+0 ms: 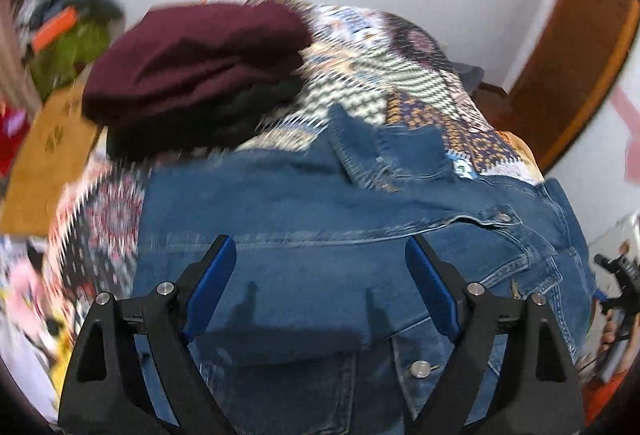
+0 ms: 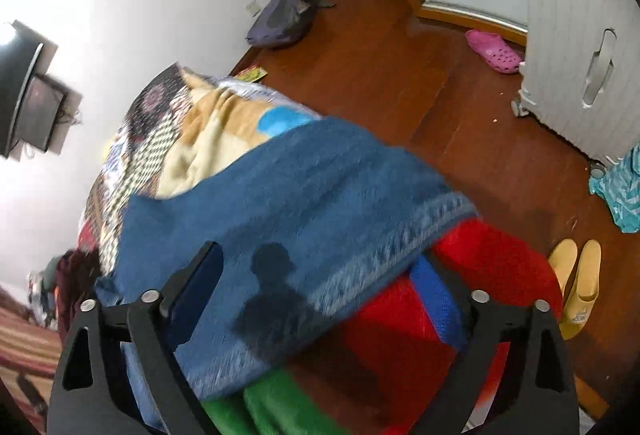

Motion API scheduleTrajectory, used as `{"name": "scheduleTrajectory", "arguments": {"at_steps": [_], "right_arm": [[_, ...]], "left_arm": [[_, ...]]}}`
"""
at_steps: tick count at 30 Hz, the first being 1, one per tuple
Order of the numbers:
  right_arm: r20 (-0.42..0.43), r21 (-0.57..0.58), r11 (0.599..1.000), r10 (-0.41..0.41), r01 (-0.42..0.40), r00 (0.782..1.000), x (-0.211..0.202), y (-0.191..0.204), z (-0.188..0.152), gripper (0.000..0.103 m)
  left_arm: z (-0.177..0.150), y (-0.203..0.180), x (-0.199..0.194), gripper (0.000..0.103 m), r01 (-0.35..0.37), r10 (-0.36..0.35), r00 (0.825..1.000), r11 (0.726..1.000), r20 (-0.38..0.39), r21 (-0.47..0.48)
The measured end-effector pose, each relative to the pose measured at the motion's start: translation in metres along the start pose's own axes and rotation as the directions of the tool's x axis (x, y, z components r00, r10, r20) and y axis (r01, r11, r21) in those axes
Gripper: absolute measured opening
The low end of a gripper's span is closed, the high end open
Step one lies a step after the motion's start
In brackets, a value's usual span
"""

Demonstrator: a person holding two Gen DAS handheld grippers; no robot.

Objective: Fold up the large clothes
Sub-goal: 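Move the right gripper to the other jacket sleeve, then grasp the other sleeve with the right gripper and fold it toward the left gripper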

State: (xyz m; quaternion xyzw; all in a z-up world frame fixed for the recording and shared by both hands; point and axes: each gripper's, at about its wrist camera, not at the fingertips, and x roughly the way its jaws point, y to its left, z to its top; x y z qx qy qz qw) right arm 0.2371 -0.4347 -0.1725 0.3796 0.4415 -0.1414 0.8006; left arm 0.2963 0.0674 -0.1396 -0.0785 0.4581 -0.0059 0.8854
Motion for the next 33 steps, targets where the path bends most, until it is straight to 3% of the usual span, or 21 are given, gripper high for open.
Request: {"name": "scheduleTrajectory", "arguments": {"at_steps": [4, 6, 8, 12, 18, 23, 28, 31, 33], "right_arm": [[0.036, 0.035, 0.997, -0.076, 0.075, 0.996, 0.005, -0.002, 0.008, 0.06], [0.062, 0.049, 0.993, -0.112, 0.109, 0.992, 0.001, -0.002, 0.009, 0.04], [0.081, 0.048, 0.991, -0.131, 0.128, 0.988, -0.004, 0.001, 0.01, 0.027], [0.103, 0.002, 0.995, -0.095, 0.095, 0.99, -0.018, 0.022, 0.013, 0.017], [0.185, -0.179, 0.983, -0.003, 0.037, 0.983, -0.054, 0.09, 0.017, 0.011], [0.194, -0.386, 0.919, 0.166, -0.08, 0.967, -0.092, 0.173, -0.005, 0.011], [0.065, -0.545, 0.807, 0.309, -0.225, 0.949, -0.1, 0.24, -0.05, 0.011], [-0.042, -0.59, 0.753, 0.332, -0.291, 0.942, -0.082, 0.265, -0.08, 0.011], [-0.147, -0.621, 0.713, 0.301, -0.325, 0.942, -0.056, 0.28, -0.111, 0.011]], "left_arm": [[-0.008, 0.023, 0.003, 0.086, -0.014, 0.014, 1.0, 0.998, -0.006, -0.065], [-0.011, 0.032, 0.002, 0.086, -0.014, 0.013, 1.0, 0.996, -0.012, -0.087], [-0.015, 0.042, 0.001, 0.086, -0.001, -0.001, 1.0, 0.993, -0.013, -0.114], [-0.02, 0.056, -0.003, 0.086, -0.019, 0.019, 1.0, 0.991, -0.002, -0.129], [-0.025, 0.065, -0.008, 0.086, -0.016, 0.018, 1.0, 0.991, 0.018, -0.131], [-0.028, 0.062, -0.017, 0.086, -0.014, 0.018, 0.999, 0.997, 0.051, -0.08], [-0.037, 0.059, -0.018, 0.086, 0.029, -0.028, 0.999, 0.999, 0.045, -0.039], [-0.043, 0.058, -0.018, 0.086, 0.024, -0.024, 0.999, 1.0, 0.042, -0.017], [-0.047, 0.059, -0.019, 0.086, 0.035, -0.035, 0.999, 0.999, 0.036, -0.017]]}}
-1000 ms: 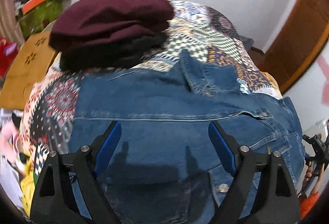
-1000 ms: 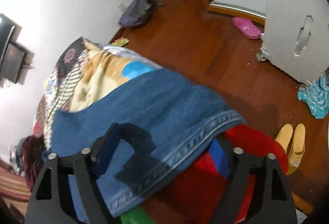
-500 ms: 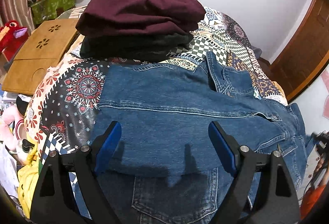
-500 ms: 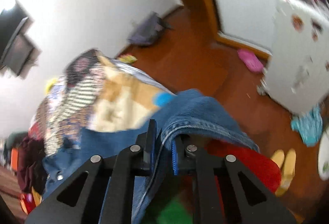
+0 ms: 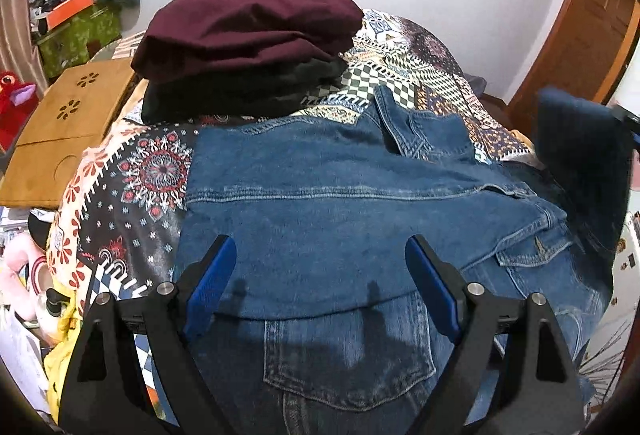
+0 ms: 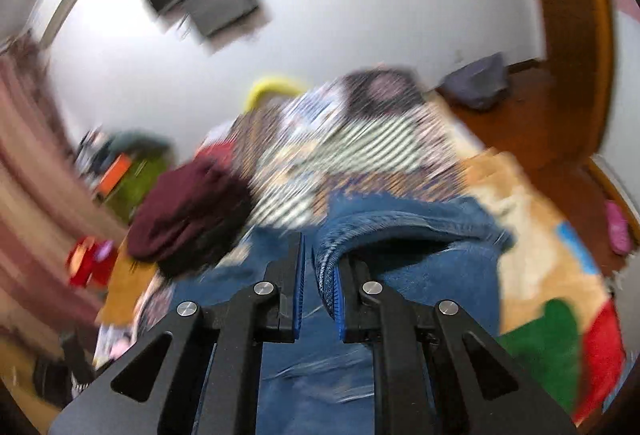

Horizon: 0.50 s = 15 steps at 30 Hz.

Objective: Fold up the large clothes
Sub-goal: 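Grasp the other sleeve with the right gripper and fold it toward the left gripper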

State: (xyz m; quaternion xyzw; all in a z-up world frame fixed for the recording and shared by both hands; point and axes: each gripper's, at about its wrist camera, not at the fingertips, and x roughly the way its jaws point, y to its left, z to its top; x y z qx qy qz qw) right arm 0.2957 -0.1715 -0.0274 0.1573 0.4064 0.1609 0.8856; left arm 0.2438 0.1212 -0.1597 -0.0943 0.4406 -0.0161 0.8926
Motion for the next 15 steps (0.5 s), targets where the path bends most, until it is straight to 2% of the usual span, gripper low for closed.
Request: {"name": "scheduleTrajectory", "arguments": {"at_steps": [2, 6, 11, 15], "right_arm": [[-0.099, -0.029, 1.0, 0.006, -0.009, 0.995, 0.032, 0.011, -0.018, 0.011], [-0.258, -0.066, 0.998, -0.014, -0.003, 0.966, 0.074, 0.015, -0.057, 0.013], [-0.333, -0.037, 0.999, -0.011, -0.002, 0.943, 0.074, -0.001, -0.073, 0.015], [-0.342, 0.031, 0.999, 0.052, -0.044, 0.938, 0.057, -0.013, -0.069, 0.026]], "left_arm": [[-0.004, 0.002, -0.001, 0.086, 0.013, -0.013, 1.0, 1.0, -0.01, -0.001], [-0.011, 0.006, -0.003, 0.086, 0.007, -0.007, 1.0, 1.0, -0.017, 0.005], [-0.016, 0.009, -0.003, 0.086, 0.001, -0.001, 1.0, 1.0, -0.03, -0.006], [-0.013, 0.003, -0.001, 0.086, -0.003, 0.003, 0.999, 1.0, -0.037, 0.003]]}}
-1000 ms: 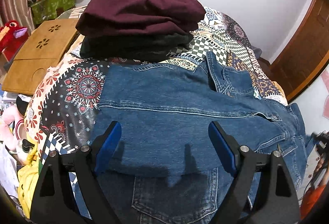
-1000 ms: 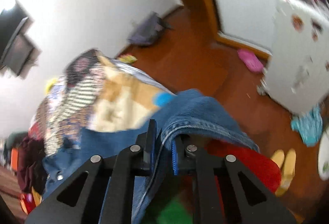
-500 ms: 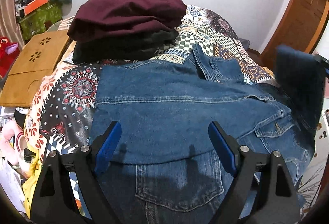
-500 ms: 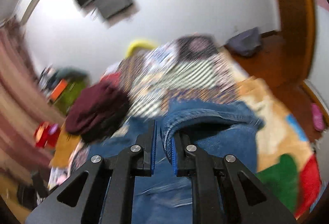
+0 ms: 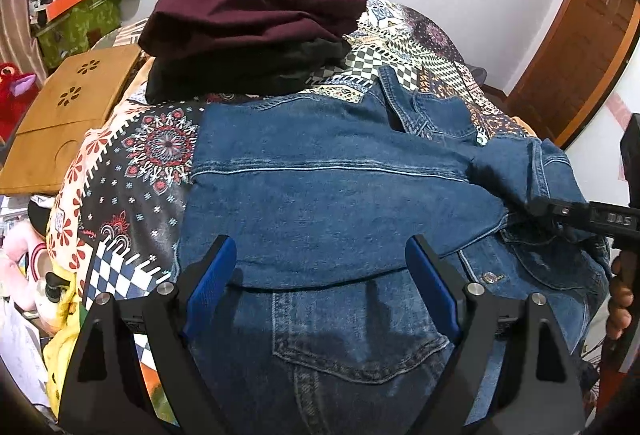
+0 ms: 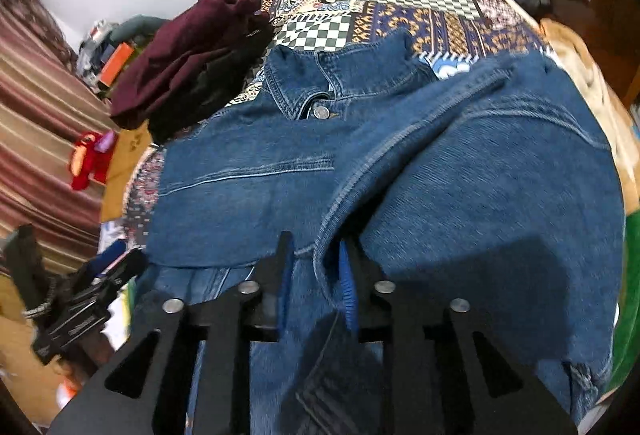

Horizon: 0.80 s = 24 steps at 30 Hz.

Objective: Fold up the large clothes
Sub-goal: 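Grasp the other sleeve with the right gripper and fold it toward the left gripper, then open the right gripper and release the folded sleeve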

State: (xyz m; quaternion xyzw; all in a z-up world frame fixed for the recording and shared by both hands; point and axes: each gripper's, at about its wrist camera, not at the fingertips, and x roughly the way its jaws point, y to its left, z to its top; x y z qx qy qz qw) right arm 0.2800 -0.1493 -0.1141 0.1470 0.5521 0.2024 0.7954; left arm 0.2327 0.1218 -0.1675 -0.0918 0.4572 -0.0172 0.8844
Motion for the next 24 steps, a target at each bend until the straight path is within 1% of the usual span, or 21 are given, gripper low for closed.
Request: {"name": "scheduleTrajectory", "arguments": {"at_steps": [2, 4, 5, 6, 9, 12, 14, 15, 17, 20, 22, 23, 24], "right_arm": [[0.026, 0.001, 1.0, 0.002, -0.002, 1.0, -0.009, 0.001, 0.002, 0.026], [0.077, 0.002, 1.0, -0.019, 0.019, 0.997, -0.027, -0.002, 0.0, 0.027], [0.105, 0.001, 1.0, -0.03, 0.03, 0.994, -0.036, -0.004, -0.001, 0.03], [0.143, 0.004, 0.999, -0.044, 0.044, 0.989, -0.048, -0.009, -0.001, 0.036], [0.242, 0.009, 0.995, -0.096, 0.097, 0.965, -0.075, -0.022, 0.001, 0.048], [0.291, -0.016, 0.981, -0.18, 0.193, 0.94, -0.088, -0.034, 0.008, 0.051], [0.3, -0.005, 0.971, -0.227, 0.24, 0.927, -0.091, -0.044, 0.012, 0.051], [0.302, 0.004, 0.967, -0.243, 0.254, 0.922, -0.092, -0.05, 0.013, 0.051], [0.294, 0.02, 0.962, -0.265, 0.271, 0.918, -0.091, -0.063, 0.013, 0.051], [0.267, 0.043, 0.964, -0.264, 0.262, 0.927, -0.082, -0.081, 0.012, 0.051], [0.249, 0.05, 0.963, -0.267, 0.263, 0.931, -0.073, -0.088, 0.01, 0.051], [0.232, 0.054, 0.96, -0.281, 0.276, 0.931, -0.065, -0.093, 0.009, 0.051], [0.218, 0.056, 0.956, -0.294, 0.289, 0.931, -0.058, -0.097, 0.007, 0.051]], "left_arm": [[0.005, -0.008, 0.0, 0.086, 0.004, -0.004, 1.0, 1.0, 0.004, 0.016], [0.012, -0.02, -0.003, 0.086, 0.012, -0.013, 1.0, 0.999, 0.013, 0.044], [0.017, -0.028, -0.005, 0.086, 0.017, -0.018, 1.0, 0.998, 0.022, 0.064], [0.023, -0.037, -0.007, 0.086, 0.023, -0.026, 0.999, 0.996, 0.031, 0.086], [0.04, -0.064, -0.011, 0.086, 0.048, -0.056, 0.997, 0.988, 0.051, 0.15], [0.059, -0.098, -0.011, 0.086, 0.105, -0.116, 0.992, 0.971, 0.043, 0.214], [0.068, -0.121, -0.01, 0.086, 0.145, -0.16, 0.986, 0.957, 0.041, 0.25], [0.074, -0.138, -0.007, 0.086, 0.169, -0.186, 0.982, 0.946, 0.036, 0.278], [0.08, -0.162, 0.001, 0.086, 0.187, -0.204, 0.979, 0.928, 0.021, 0.323], [0.087, -0.201, 0.022, 0.086, 0.186, -0.203, 0.979, 0.898, -0.001, 0.4], [0.092, -0.222, 0.045, 0.086, 0.172, -0.172, 0.984, 0.885, -0.039, 0.433], [0.095, -0.231, 0.059, 0.086, 0.168, -0.154, 0.986, 0.881, -0.068, 0.442], [0.097, -0.238, 0.071, 0.085, 0.176, -0.145, 0.984, 0.88, -0.103, 0.442]]}}
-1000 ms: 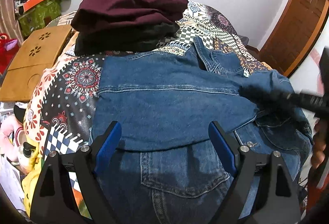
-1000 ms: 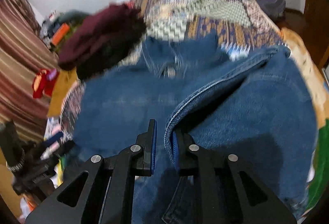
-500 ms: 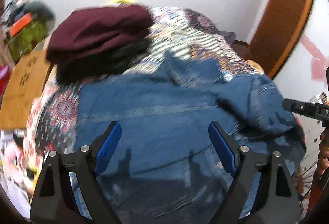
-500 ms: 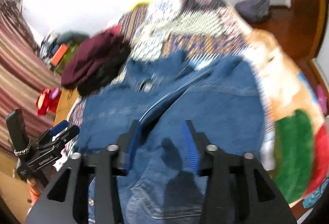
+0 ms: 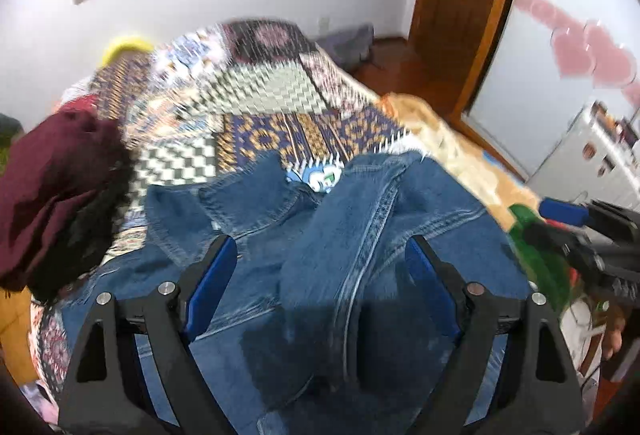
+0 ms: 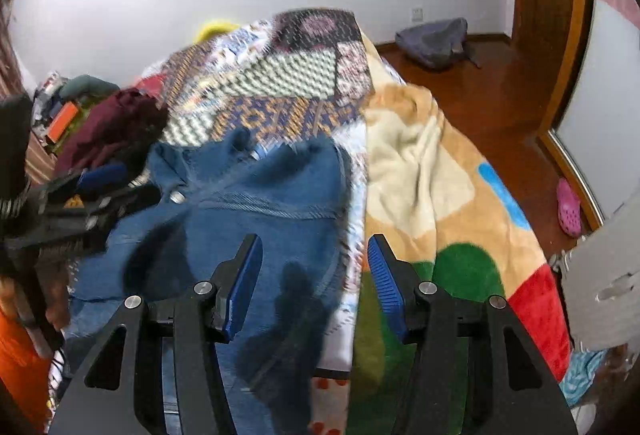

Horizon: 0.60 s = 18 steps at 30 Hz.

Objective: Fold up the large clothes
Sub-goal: 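Open the right gripper and release the folded sleeve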

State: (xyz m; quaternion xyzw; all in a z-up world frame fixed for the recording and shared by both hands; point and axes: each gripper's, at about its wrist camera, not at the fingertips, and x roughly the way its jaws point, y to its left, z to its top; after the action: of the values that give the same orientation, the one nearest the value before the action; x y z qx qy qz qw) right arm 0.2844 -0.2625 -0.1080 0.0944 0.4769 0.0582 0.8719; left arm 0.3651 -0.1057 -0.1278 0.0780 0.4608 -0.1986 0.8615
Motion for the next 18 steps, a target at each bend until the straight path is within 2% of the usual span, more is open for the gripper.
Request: {"name": "scheduleTrajectory", "arguments": {"at_steps": [2, 4, 5, 6, 9, 11, 14, 15, 16, 18], "right_arm": [[-0.033, -0.003, 1.0, -0.017, 0.017, 0.999, 0.014, -0.004, -0.006, 0.051], [-0.047, 0.002, 1.0, -0.013, 0.013, 0.999, 0.014, -0.015, -0.015, 0.053], [-0.038, 0.012, 1.0, -0.009, 0.01, 0.999, 0.016, -0.018, -0.017, 0.06], [-0.027, 0.02, 1.0, 0.0, 0.0, 1.0, 0.016, -0.02, -0.018, 0.063], [-0.019, 0.032, 0.999, 0.025, -0.024, 1.0, 0.015, -0.024, -0.02, 0.064], [-0.015, 0.026, 0.999, 0.027, -0.026, 1.0, 0.016, -0.024, -0.022, 0.064], [-0.011, 0.019, 0.999, 0.03, -0.03, 0.999, 0.016, -0.024, -0.023, 0.065], [-0.011, 0.02, 0.999, 0.032, -0.032, 0.999, 0.017, -0.024, -0.023, 0.065], [-0.013, 0.022, 0.999, 0.035, -0.035, 0.999, 0.017, -0.024, -0.022, 0.065], [-0.017, 0.025, 0.999, 0.04, -0.039, 0.999, 0.018, -0.025, -0.022, 0.065]], "left_arm": [[0.006, -0.002, 0.022, 0.085, 0.048, -0.048, 0.996, 0.999, -0.072, -0.007], [0.011, -0.006, 0.047, 0.085, 0.103, -0.105, 0.981, 0.995, -0.161, -0.016], [0.012, -0.008, 0.058, 0.085, 0.113, -0.115, 0.975, 0.993, -0.19, -0.021], [0.013, -0.009, 0.065, 0.085, 0.118, -0.119, 0.971, 0.993, -0.209, -0.018], [0.017, -0.012, 0.092, 0.084, 0.116, -0.116, 0.959, 0.993, -0.258, -0.018], [0.02, -0.011, 0.103, 0.08, 0.123, -0.127, 0.952, 0.992, -0.277, -0.033], [0.029, -0.008, 0.112, 0.05, 0.13, -0.144, 0.95, 0.989, -0.276, -0.067], [0.031, -0.004, 0.114, 0.021, 0.118, -0.138, 0.953, 0.989, -0.268, -0.091], [0.034, -0.001, 0.115, 0.006, 0.102, -0.126, 0.956, 0.989, -0.264, -0.105], [0.038, 0.01, 0.106, 0.006, 0.088, -0.116, 0.971, 0.987, -0.211, -0.137]]}}
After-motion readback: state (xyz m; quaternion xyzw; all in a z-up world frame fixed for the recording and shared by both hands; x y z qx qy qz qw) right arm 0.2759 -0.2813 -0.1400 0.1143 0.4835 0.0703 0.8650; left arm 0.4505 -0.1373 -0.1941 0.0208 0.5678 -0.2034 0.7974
